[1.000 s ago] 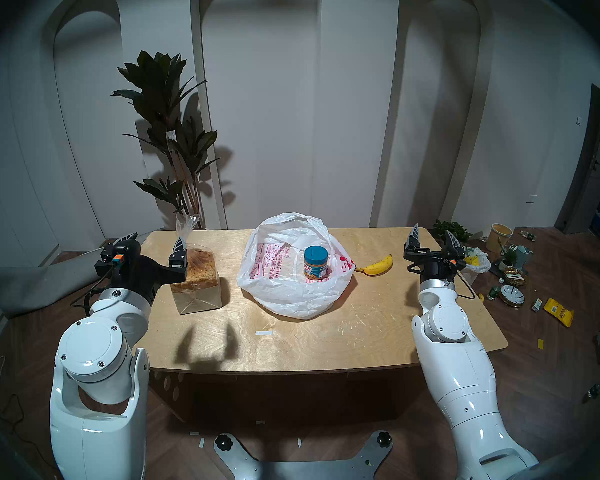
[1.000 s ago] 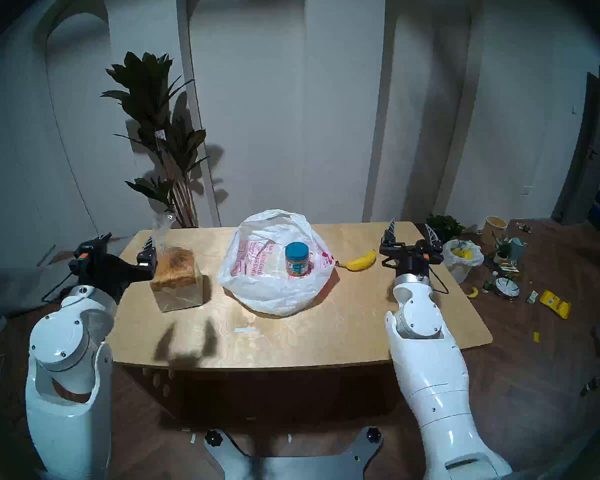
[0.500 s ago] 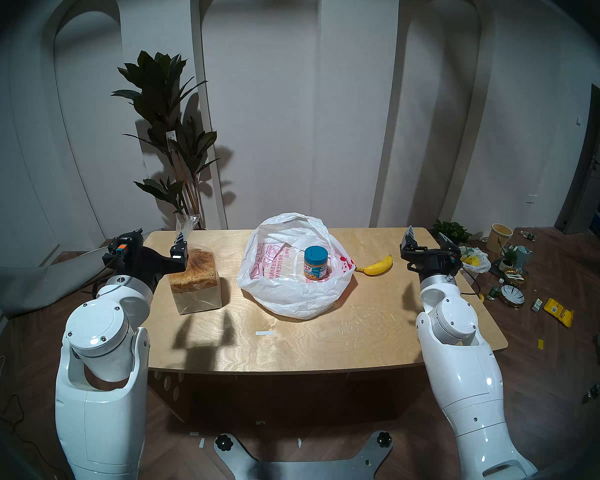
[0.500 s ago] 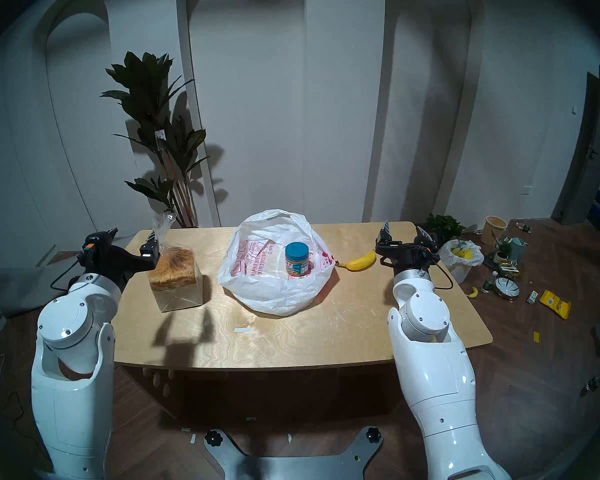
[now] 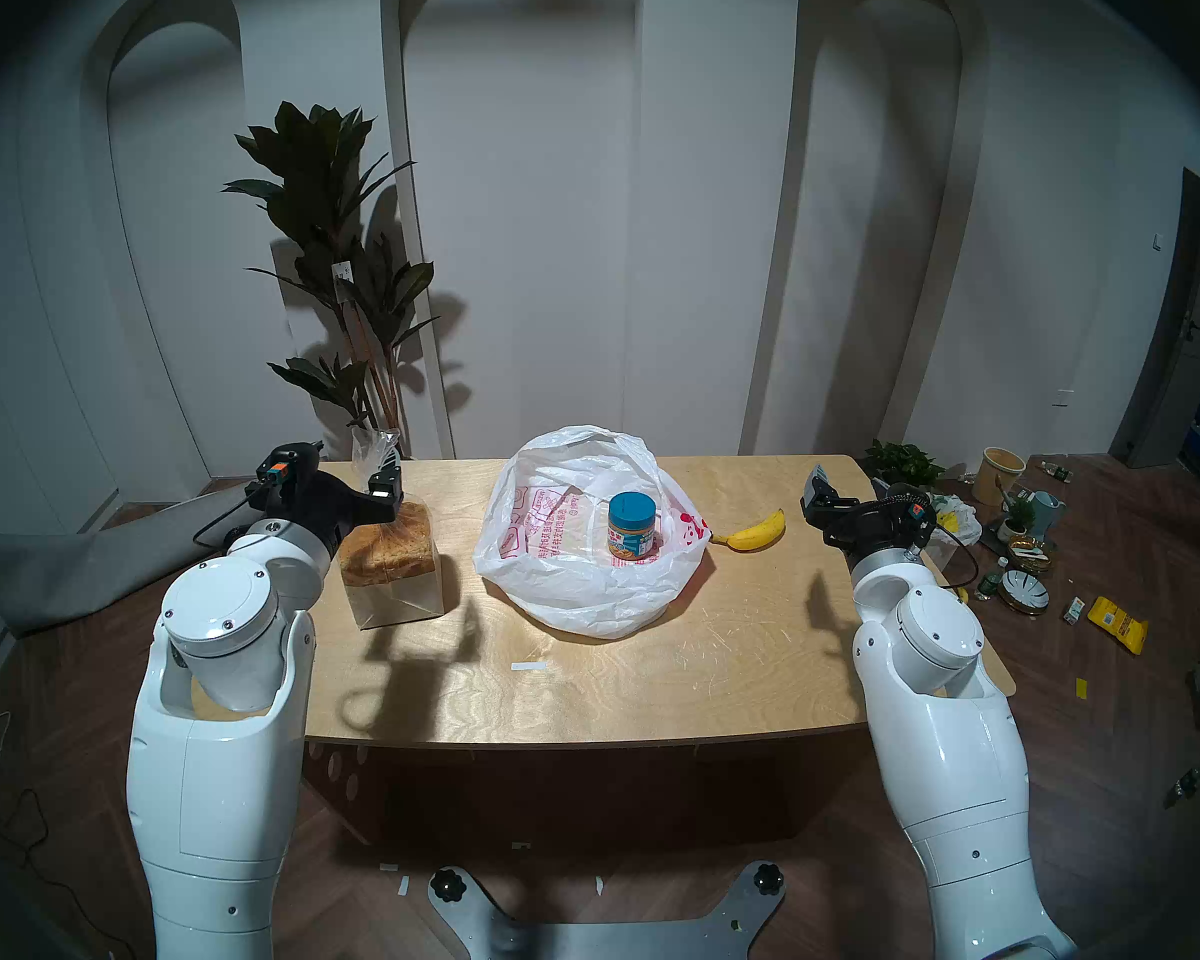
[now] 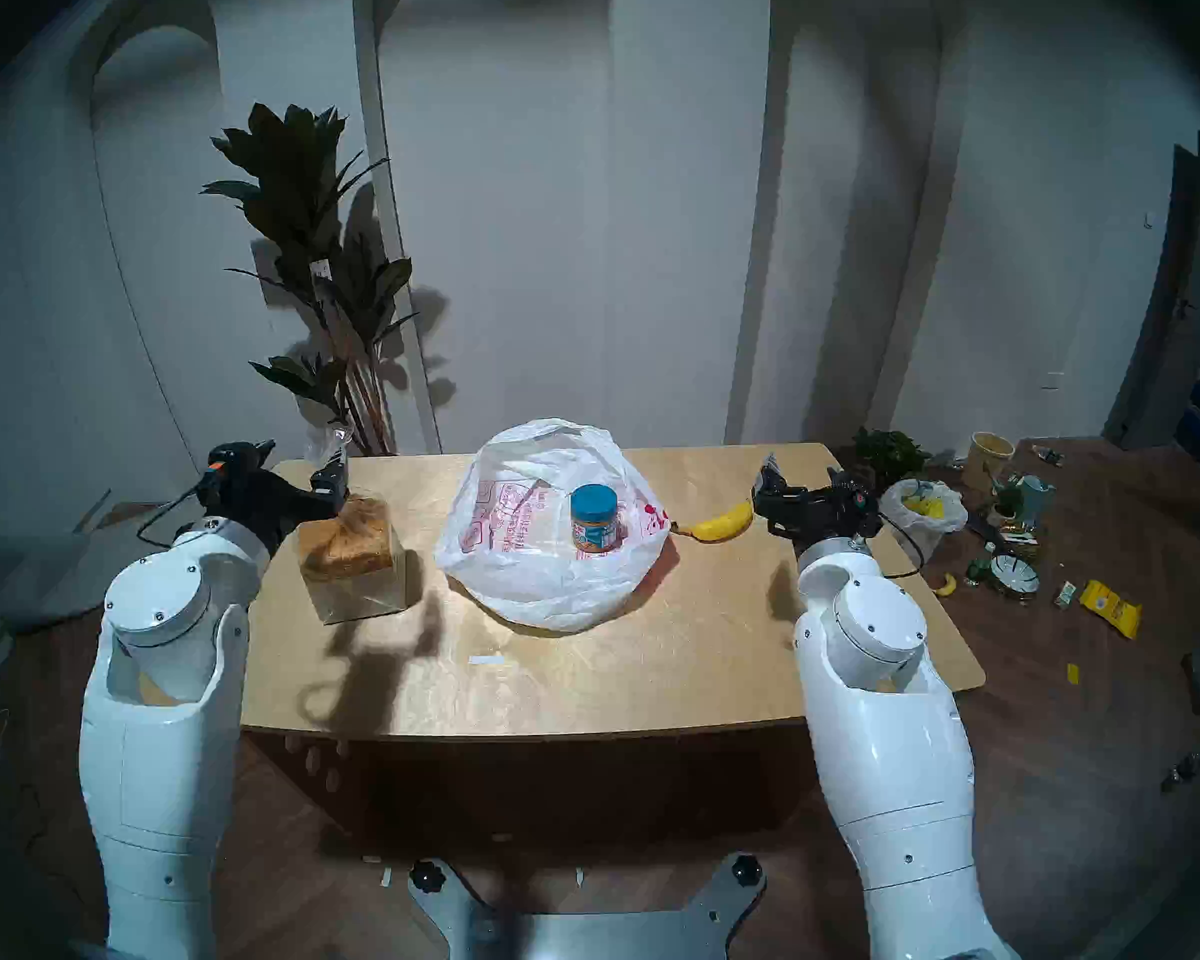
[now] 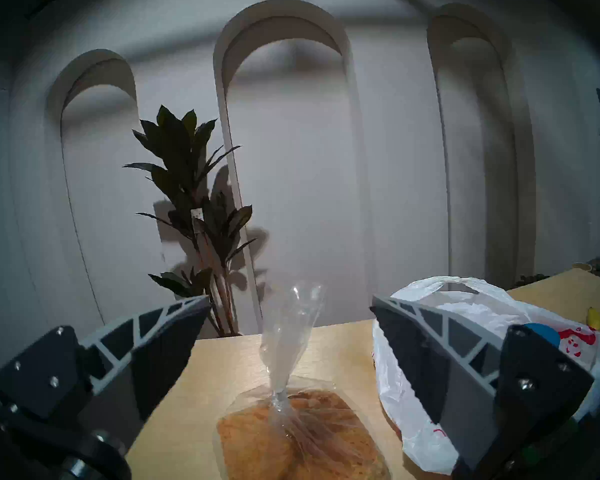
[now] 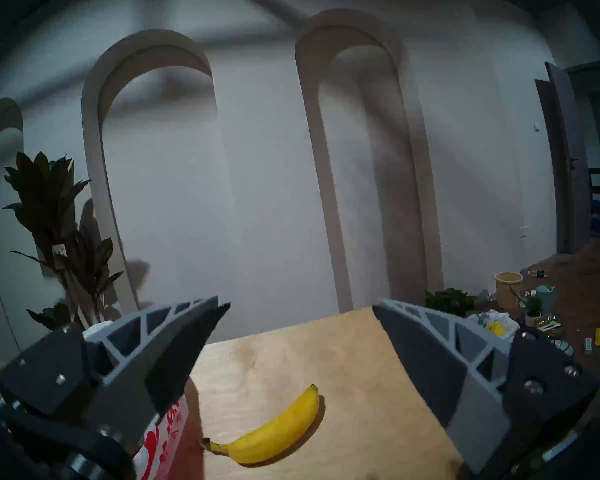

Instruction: Bag the groceries: heavy items first, fragile items on top

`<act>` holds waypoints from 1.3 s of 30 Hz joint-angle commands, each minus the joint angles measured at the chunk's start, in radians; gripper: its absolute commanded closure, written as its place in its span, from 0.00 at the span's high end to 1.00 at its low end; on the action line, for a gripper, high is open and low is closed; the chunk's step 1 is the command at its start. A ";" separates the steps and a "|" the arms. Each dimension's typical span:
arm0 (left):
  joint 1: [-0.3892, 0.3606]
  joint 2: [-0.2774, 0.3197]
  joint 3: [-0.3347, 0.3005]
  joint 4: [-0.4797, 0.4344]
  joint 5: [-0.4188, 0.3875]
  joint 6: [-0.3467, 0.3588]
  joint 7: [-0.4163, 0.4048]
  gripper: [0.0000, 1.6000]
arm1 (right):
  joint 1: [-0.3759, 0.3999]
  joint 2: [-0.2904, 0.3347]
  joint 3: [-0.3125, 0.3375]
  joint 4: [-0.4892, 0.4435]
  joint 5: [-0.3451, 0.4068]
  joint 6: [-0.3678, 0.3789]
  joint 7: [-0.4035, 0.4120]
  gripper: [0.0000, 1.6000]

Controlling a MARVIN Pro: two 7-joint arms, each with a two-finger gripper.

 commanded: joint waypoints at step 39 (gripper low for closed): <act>-0.305 0.063 -0.073 0.379 -0.206 -0.166 -0.118 0.00 | -0.003 0.023 0.130 -0.304 0.258 0.769 -0.048 1.00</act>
